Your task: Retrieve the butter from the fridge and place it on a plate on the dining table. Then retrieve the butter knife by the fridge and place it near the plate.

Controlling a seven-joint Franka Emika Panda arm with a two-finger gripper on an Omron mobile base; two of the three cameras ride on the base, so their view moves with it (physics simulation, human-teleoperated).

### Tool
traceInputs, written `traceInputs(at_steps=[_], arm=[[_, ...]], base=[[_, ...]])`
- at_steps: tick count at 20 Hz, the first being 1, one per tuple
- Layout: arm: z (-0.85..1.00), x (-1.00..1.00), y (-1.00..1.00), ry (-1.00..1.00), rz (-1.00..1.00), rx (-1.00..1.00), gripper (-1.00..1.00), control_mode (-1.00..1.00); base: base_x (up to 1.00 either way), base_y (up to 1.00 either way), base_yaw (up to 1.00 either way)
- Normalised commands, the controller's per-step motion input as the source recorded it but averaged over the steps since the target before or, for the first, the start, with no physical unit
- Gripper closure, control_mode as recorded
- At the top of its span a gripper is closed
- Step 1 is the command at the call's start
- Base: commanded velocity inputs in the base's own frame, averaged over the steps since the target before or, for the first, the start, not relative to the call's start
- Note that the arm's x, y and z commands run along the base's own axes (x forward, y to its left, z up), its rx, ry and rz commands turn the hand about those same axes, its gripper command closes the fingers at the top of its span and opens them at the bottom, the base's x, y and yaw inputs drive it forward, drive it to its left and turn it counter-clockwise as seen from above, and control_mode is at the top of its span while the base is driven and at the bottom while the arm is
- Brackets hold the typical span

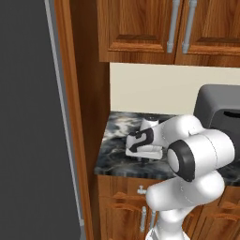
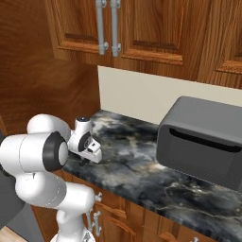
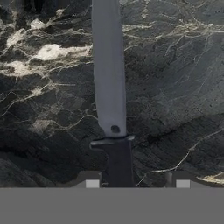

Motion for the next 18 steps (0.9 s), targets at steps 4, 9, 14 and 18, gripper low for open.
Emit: traceInputs(at_steps=[4,9,14,18], arm=[[-0.11,0.00,0.01,0.00,0.01,0.02,1.00,-1.00],[-0.11,0.00,0.11,0.00,0.04,0.02,1.00,-1.00],[-0.05,0.04,0.26,0.00,0.07,0.00,1.00,-1.00],[-0.15,0.02,0.35,0.03,0.09,-0.08,1.00,-1.00]], base=[[0.00,0.00,0.00],[0.00,0.00,0.00],[0.00,0.00,0.00],[0.00,0.00,0.00]])
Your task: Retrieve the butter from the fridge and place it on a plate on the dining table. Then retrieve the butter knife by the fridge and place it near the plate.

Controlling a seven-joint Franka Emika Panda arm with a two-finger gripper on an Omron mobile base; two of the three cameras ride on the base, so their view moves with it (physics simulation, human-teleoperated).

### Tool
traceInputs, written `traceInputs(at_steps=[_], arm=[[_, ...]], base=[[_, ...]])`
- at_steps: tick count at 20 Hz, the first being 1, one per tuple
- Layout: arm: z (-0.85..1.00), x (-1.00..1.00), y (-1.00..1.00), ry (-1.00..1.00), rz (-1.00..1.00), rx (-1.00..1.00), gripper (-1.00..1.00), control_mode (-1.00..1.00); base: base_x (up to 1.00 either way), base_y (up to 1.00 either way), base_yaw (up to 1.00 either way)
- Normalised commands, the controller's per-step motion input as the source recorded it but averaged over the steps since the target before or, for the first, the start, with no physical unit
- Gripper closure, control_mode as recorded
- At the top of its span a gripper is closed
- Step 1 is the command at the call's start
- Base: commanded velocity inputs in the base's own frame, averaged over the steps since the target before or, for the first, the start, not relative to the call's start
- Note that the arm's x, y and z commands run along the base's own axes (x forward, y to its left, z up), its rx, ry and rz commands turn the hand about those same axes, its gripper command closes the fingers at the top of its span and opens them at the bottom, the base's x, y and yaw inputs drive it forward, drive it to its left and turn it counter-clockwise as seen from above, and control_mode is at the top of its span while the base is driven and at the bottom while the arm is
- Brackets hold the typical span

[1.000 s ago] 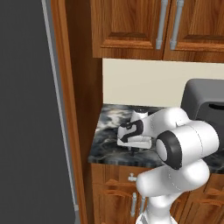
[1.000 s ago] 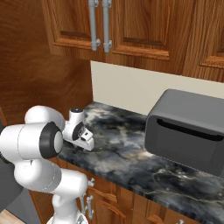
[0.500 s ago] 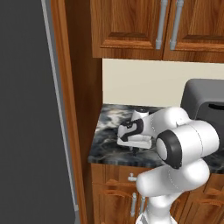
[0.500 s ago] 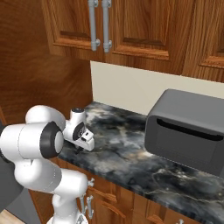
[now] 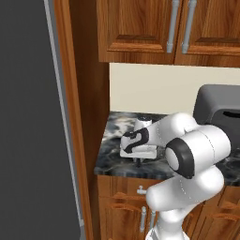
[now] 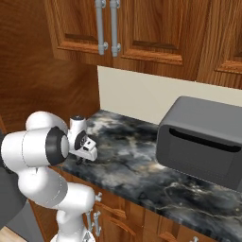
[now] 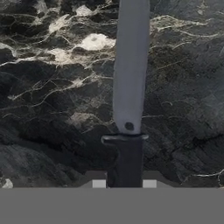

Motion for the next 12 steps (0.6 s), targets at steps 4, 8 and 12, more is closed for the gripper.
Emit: traceInputs(at_steps=[4,8,12], arm=[[-0.16,0.00,0.15,0.05,0.06,-0.06,1.00,-1.00],[-0.01,0.05,0.00,0.00,0.06,0.00,1.00,-1.00],[-0.02,0.00,-0.15,-0.02,0.04,0.00,1.00,-1.00]], base=[[0.00,0.00,0.00],[0.00,0.00,0.00],[0.00,0.00,0.00]])
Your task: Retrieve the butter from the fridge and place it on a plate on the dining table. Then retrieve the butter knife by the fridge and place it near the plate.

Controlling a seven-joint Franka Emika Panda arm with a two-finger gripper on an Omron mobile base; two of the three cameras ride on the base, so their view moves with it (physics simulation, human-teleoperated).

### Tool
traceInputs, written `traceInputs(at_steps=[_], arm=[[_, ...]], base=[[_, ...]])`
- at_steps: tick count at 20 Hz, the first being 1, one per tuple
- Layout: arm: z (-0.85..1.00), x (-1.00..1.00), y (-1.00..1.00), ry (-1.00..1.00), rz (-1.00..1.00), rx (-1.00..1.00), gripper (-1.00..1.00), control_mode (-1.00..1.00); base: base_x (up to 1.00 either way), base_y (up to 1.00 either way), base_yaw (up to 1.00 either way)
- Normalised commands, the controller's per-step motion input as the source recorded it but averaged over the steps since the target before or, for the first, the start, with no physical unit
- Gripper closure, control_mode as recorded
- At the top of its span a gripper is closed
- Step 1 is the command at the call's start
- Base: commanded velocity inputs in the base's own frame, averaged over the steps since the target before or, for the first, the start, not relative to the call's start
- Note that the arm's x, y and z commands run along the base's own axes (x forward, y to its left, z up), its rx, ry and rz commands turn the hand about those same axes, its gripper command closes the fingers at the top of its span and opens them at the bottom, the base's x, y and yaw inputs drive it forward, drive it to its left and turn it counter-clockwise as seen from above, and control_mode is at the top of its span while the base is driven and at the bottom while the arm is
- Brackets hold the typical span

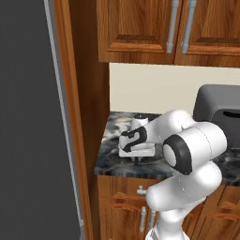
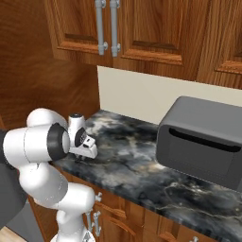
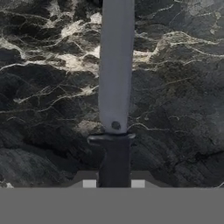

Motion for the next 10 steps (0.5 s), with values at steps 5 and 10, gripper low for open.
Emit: traceInputs(at_steps=[5,10], arm=[[0.09,-0.20,-0.14,-0.06,0.04,0.00,1.00,-1.00],[0.58,-0.46,-0.02,-0.20,0.07,0.00,1.00,-1.00]], base=[[0.00,0.00,0.00],[0.00,0.00,0.00]])
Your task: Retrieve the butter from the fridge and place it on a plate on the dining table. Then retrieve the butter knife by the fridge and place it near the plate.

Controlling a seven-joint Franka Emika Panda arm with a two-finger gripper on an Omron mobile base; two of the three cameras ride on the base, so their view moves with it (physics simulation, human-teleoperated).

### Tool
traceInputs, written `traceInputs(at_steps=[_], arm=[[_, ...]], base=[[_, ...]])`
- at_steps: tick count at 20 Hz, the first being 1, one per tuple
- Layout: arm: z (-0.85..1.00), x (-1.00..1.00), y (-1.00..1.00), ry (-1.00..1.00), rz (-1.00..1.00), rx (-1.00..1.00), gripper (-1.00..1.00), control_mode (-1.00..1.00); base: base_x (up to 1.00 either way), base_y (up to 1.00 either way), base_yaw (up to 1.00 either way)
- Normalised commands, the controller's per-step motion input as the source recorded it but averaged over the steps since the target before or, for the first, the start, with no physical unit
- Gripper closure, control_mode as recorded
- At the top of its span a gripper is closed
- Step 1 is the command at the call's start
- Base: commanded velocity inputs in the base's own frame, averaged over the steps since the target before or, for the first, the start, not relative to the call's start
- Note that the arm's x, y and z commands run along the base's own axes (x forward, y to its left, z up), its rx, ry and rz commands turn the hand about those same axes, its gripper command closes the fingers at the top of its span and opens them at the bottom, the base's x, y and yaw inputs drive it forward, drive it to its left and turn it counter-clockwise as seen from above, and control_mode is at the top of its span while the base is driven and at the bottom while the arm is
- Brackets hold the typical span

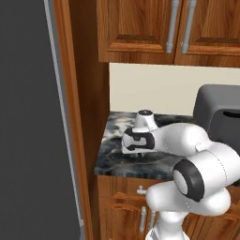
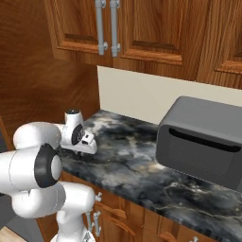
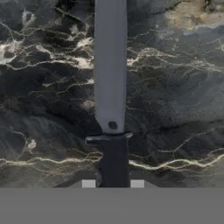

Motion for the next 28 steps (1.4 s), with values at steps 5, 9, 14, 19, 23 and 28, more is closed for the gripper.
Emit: traceInputs(at_steps=[5,9,14,19,23,28], arm=[[0.94,-0.54,-0.02,-0.07,0.03,0.00,1.00,-1.00],[0.95,-0.86,-0.19,0.08,0.00,0.01,1.00,-1.00],[0.94,-0.95,-0.10,0.10,0.00,0.00,1.00,-1.00],[0.97,-0.73,-0.08,0.19,-0.01,0.00,1.00,-1.00],[0.79,-0.69,-0.05,0.08,0.00,0.00,1.00,-1.00],[0.38,-0.33,-0.21,0.09,0.00,-0.03,1.00,-1.00]], base=[[0.00,0.00,0.00],[0.00,0.00,0.00],[0.00,0.00,0.00],[0.00,0.00,0.00],[0.00,0.00,0.00],[0.00,0.00,0.00]])
